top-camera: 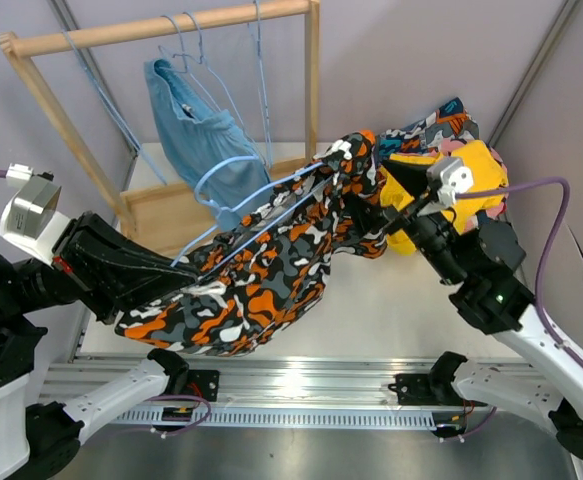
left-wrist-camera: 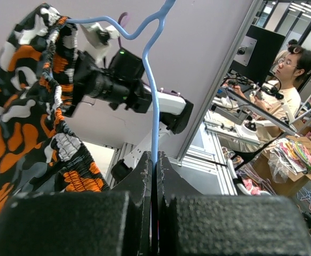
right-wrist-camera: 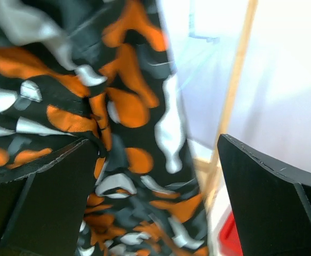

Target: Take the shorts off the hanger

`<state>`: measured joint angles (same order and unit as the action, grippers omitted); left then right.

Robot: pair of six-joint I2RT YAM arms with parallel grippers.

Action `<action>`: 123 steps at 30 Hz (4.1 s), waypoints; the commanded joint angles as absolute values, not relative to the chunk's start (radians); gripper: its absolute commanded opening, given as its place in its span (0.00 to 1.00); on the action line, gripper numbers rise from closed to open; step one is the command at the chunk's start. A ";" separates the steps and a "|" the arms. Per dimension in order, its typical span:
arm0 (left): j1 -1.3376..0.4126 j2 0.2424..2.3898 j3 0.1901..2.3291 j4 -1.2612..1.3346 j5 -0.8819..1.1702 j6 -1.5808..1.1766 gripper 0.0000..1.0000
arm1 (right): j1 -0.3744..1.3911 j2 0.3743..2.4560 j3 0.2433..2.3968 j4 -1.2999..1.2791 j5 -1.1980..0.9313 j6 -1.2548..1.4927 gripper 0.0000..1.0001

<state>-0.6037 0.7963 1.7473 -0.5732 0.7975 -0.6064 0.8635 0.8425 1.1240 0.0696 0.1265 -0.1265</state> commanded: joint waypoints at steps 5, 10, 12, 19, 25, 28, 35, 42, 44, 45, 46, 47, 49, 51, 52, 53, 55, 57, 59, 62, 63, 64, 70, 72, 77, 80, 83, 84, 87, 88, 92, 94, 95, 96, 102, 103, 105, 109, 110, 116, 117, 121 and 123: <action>-0.617 0.790 1.726 -0.479 0.847 -0.663 0.00 | 0.569 1.028 1.169 0.342 -0.165 0.049 0.79; -0.620 0.790 1.723 -0.494 0.841 -0.647 0.00 | 0.538 1.126 1.198 0.408 -0.244 0.156 0.00; -0.626 0.792 1.718 -0.512 0.828 -0.635 0.00 | 0.540 1.135 1.192 0.429 -0.232 0.156 0.00; -0.630 0.793 1.703 -0.518 0.831 -0.626 0.00 | 0.387 1.101 1.207 0.449 -0.211 0.191 0.00; -0.632 0.788 1.698 -0.532 0.822 -0.621 0.00 | 0.093 1.112 1.204 0.498 -0.331 0.382 0.00; -0.632 0.784 1.700 -0.538 0.818 -0.617 0.00 | 0.009 1.105 1.160 0.551 -0.360 0.477 0.00; -0.634 0.785 1.710 -0.537 0.816 -0.621 0.00 | -0.047 1.100 1.089 0.571 -0.383 0.531 0.00; -0.641 0.785 1.735 -0.566 0.795 -0.607 0.00 | -0.179 1.222 1.081 0.655 -0.479 0.759 0.00; -0.641 0.788 1.735 -0.574 0.790 -0.604 0.00 | -0.178 1.227 1.071 0.644 -0.472 0.752 0.00; -0.641 0.790 1.738 -0.577 0.788 -0.603 0.00 | -0.176 1.226 1.065 0.644 -0.468 0.752 0.00; -0.641 0.792 1.740 -0.575 0.785 -0.600 0.00 | -0.176 1.223 1.046 0.646 -0.460 0.750 0.00; -0.641 0.795 1.740 -0.575 0.787 -0.598 0.00 | -0.176 1.220 1.039 0.647 -0.460 0.750 0.00; -0.641 0.798 1.743 -0.581 0.779 -0.589 0.00 | -0.172 1.201 1.014 0.641 -0.457 0.749 0.00; -0.641 0.807 1.744 -0.581 0.776 -0.584 0.00 | -0.166 1.169 0.991 0.641 -0.457 0.744 0.00; -0.641 0.808 1.746 -0.581 0.770 -0.577 0.00 | -0.158 1.155 0.982 0.632 -0.454 0.739 0.00; -0.641 0.811 1.746 -0.580 0.762 -0.574 0.00 | -0.149 1.138 0.948 0.627 -0.450 0.739 0.00; -0.641 0.819 1.756 -0.581 0.733 -0.558 0.00 | -0.106 1.080 0.907 0.632 -0.445 0.733 0.00; -0.641 0.827 1.759 -0.575 0.715 -0.552 0.00 | -0.060 1.034 0.847 0.615 -0.411 0.698 0.00; -0.641 0.836 1.753 -0.565 0.710 -0.548 0.00 | 0.039 0.962 0.816 0.574 -0.361 0.664 0.00; -0.641 0.850 1.714 -0.522 0.689 -0.548 0.00 | 0.217 0.879 0.778 0.508 -0.277 0.583 0.00; -0.641 0.850 1.704 -0.511 0.678 -0.546 0.00 | 0.262 0.859 0.767 0.491 -0.252 0.560 0.00; -0.641 0.850 1.688 -0.483 0.645 -0.542 0.00 | 0.306 0.842 0.759 0.456 -0.221 0.526 0.00; -0.641 0.876 1.712 -0.442 0.563 -0.523 0.00 | 0.541 0.732 0.648 0.466 -0.075 0.519 0.00; -0.641 0.902 1.774 -0.466 0.563 -0.514 0.00 | 0.540 0.681 0.602 0.477 -0.019 0.528 0.00; -0.641 0.920 1.903 -0.561 0.519 -0.465 0.00 | 0.407 0.607 0.482 0.477 -0.034 0.567 0.00; -0.641 0.930 1.940 -0.607 0.505 -0.443 0.00 | 0.383 0.632 0.462 0.486 -0.067 0.586 0.00; -0.640 0.936 1.960 -0.621 0.494 -0.436 0.00 | 0.405 0.647 0.443 0.518 -0.060 0.600 0.00; -0.640 0.937 1.963 -0.623 0.498 -0.437 0.00 | 0.413 0.653 0.442 0.520 -0.054 0.595 0.00; -0.640 0.942 1.965 -0.621 0.512 -0.440 0.00 | 0.443 0.661 0.457 0.514 -0.035 0.578 0.00; -0.641 0.942 1.953 -0.618 0.512 -0.439 0.00 | 0.446 0.666 0.468 0.511 -0.035 0.569 0.00; -0.641 0.888 1.832 -0.488 0.479 -0.456 0.00 | 0.504 0.710 0.586 0.494 -0.153 0.528 0.00; -0.641 0.848 1.639 -0.286 0.412 -0.491 0.00 | 0.578 0.750 0.725 0.434 -0.238 0.455 0.00; -0.640 0.824 1.599 -0.147 0.390 -0.495 0.00 | 0.683 0.788 0.773 0.408 -0.250 0.415 0.00; -0.640 0.821 1.472 -0.082 0.371 -0.503 0.00 | 0.740 0.808 0.869 0.337 -0.221 0.373 0.00; -0.640 0.839 1.276 0.279 0.175 -0.414 0.00 | 0.911 0.910 1.060 0.200 -0.138 0.177 0.00; -0.641 0.845 1.311 0.266 0.160 -0.390 0.00 | 0.907 0.916 1.080 0.192 -0.080 0.152 0.00; -0.641 0.825 1.334 0.223 0.109 -0.321 0.00 | 0.870 0.948 1.185 0.118 -0.029 0.069 0.00; -0.641 0.715 1.293 0.300 -0.104 -0.183 0.00 | 0.720 1.029 1.422 -0.035 -0.147 0.037 0.00; -0.641 0.697 1.267 0.381 -0.136 -0.122 0.00 | 0.704 1.037 1.465 -0.046 -0.190 0.038 0.00; -0.641 0.730 1.426 0.163 -0.203 -0.064 0.00 | 0.632 1.121 1.554 0.096 0.068 -0.086 0.00; -0.641 0.723 1.430 0.135 -0.178 -0.069 0.00 | 0.588 1.152 1.647 0.109 0.101 -0.084 0.00; -0.641 0.649 1.391 -0.027 -0.224 -0.078 0.00 | 0.272 1.365 1.974 0.118 0.068 0.085 0.00; -0.641 0.620 1.385 -0.080 -0.250 -0.078 0.00 | 0.109 1.523 2.122 0.092 0.040 0.156 0.00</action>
<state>-0.6373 0.6331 1.4059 0.0875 -0.1902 -0.1108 0.2687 1.4059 1.9278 0.0315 0.0090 0.0391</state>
